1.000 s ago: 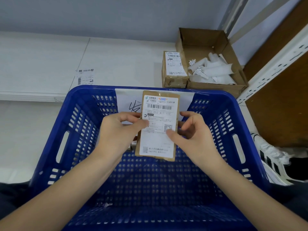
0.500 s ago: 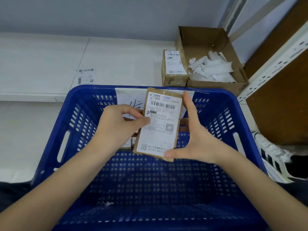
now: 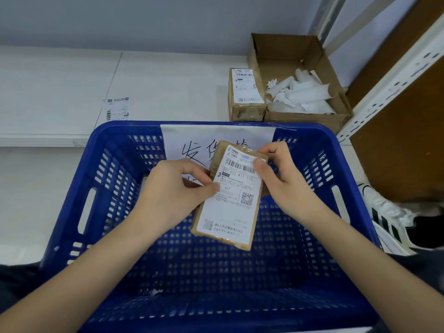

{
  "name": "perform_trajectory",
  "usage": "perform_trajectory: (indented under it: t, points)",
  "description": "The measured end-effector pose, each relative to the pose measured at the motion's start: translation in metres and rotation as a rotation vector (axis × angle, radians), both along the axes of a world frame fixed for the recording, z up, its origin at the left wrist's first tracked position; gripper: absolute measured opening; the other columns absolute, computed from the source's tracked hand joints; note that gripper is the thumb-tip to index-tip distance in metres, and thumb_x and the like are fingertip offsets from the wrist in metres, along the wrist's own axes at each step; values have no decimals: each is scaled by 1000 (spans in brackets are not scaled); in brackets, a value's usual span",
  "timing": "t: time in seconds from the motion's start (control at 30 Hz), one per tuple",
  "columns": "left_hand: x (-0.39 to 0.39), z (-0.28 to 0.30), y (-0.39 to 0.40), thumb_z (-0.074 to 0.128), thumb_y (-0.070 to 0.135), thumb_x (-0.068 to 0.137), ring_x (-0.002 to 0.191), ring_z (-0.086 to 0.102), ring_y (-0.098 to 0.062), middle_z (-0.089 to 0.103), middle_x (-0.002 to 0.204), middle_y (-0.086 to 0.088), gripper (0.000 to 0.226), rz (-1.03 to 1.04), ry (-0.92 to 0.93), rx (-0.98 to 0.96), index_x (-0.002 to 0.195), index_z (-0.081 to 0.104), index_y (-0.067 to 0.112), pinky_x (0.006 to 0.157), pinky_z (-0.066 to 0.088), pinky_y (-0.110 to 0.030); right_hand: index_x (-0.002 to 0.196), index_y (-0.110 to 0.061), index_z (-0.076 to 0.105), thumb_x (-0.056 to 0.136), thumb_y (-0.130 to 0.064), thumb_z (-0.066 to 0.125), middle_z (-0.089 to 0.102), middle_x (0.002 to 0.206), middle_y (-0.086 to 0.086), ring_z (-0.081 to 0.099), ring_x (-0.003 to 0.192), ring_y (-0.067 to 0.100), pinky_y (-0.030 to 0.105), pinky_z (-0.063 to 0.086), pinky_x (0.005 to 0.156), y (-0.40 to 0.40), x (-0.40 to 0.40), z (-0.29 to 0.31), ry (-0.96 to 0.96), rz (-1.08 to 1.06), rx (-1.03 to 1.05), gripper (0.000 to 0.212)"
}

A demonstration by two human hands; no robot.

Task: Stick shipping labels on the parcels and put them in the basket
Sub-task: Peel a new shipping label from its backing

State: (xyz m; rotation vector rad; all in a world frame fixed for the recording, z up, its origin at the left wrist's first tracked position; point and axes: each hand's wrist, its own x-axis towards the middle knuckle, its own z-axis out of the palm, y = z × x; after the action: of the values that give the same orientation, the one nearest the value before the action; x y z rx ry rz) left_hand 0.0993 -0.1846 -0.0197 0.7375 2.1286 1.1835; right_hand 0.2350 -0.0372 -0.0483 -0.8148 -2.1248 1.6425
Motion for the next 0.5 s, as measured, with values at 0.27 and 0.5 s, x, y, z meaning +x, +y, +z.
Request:
perform_trajectory:
  t: [0.27,0.5]
  points:
    - [3,-4,-1,80,10,74,65,69,-7,71,79,17,13,29,-36,12,68,69,6,64,59,-30,105,-38,54,102,-26,37,65,101,-3,64,95,20,51,54,80,-4,-1,-5,-7,-116,39,21]
    - [-14,1,-1,78,5,76,65,67,-6,69,87,14,11,152,6,116,70,69,2,55,51,-11,143,-28,35,88,-18,65,63,123,-1,66,102,9,35,56,86,-11,-3,3,-87,60,-299,64]
